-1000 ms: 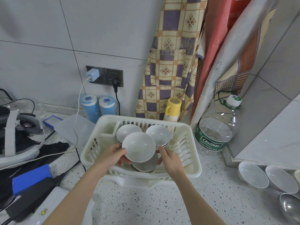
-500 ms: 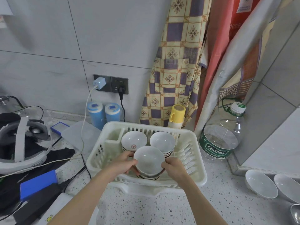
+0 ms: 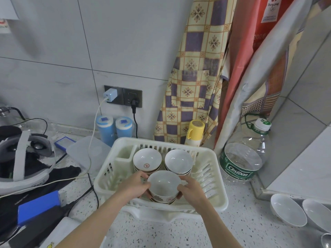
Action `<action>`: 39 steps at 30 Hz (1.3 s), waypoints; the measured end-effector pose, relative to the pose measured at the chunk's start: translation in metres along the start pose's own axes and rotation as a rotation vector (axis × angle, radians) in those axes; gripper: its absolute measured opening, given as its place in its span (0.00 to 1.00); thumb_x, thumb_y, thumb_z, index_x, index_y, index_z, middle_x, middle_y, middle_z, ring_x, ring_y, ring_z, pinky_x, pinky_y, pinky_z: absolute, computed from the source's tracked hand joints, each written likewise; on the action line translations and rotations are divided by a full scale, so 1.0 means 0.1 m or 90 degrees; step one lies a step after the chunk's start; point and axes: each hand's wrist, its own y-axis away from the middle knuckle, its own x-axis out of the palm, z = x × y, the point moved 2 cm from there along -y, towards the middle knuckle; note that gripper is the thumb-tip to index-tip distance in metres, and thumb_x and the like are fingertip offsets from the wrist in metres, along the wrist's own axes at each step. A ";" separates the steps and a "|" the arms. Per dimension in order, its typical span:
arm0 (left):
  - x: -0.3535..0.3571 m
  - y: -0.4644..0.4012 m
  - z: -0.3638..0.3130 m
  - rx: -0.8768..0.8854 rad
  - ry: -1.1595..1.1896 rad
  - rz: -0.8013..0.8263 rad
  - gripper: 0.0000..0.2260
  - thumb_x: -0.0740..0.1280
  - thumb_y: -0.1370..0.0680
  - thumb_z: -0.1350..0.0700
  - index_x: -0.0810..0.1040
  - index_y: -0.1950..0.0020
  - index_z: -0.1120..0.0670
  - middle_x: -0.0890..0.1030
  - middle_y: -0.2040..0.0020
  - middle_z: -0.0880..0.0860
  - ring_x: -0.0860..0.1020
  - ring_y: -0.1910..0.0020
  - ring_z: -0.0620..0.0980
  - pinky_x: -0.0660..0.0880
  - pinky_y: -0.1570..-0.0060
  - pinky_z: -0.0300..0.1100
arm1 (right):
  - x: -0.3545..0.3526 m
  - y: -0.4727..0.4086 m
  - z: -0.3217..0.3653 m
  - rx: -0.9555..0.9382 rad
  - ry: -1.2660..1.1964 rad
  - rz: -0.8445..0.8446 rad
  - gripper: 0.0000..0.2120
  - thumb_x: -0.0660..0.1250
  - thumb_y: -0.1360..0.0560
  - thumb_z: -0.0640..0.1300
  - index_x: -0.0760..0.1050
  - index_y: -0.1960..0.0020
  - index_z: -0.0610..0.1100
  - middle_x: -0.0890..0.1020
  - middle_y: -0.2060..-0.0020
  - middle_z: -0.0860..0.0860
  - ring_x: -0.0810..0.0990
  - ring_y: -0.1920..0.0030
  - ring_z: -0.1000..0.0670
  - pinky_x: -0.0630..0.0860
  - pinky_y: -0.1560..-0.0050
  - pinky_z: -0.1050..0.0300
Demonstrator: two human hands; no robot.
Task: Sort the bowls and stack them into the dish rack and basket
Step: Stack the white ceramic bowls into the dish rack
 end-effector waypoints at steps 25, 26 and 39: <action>0.06 -0.06 0.04 -0.008 -0.162 -0.057 0.10 0.62 0.25 0.41 0.68 0.61 0.45 0.73 0.67 0.43 0.73 0.64 0.46 0.69 0.63 0.40 | 0.05 -0.05 -0.10 0.073 0.149 -0.122 0.17 0.58 0.25 0.58 0.72 0.39 0.55 0.85 0.67 0.54 0.80 0.60 0.55 0.73 0.60 0.57; 0.05 -0.06 0.03 -0.014 -0.156 -0.049 0.13 0.61 0.25 0.43 0.66 0.65 0.48 0.71 0.70 0.45 0.72 0.67 0.47 0.69 0.62 0.41 | 0.05 -0.05 -0.10 0.104 0.153 -0.124 0.17 0.57 0.25 0.59 0.74 0.42 0.53 0.85 0.68 0.55 0.79 0.61 0.56 0.73 0.58 0.56; 0.03 -0.12 0.02 -0.087 -0.041 0.012 0.14 0.63 0.23 0.48 0.75 0.67 0.51 0.82 0.70 0.48 0.78 0.69 0.48 0.71 0.62 0.40 | -0.01 0.00 0.07 0.236 -0.079 0.099 0.19 0.57 0.21 0.47 0.79 0.41 0.36 0.83 0.52 0.42 0.69 0.73 0.52 0.63 0.71 0.62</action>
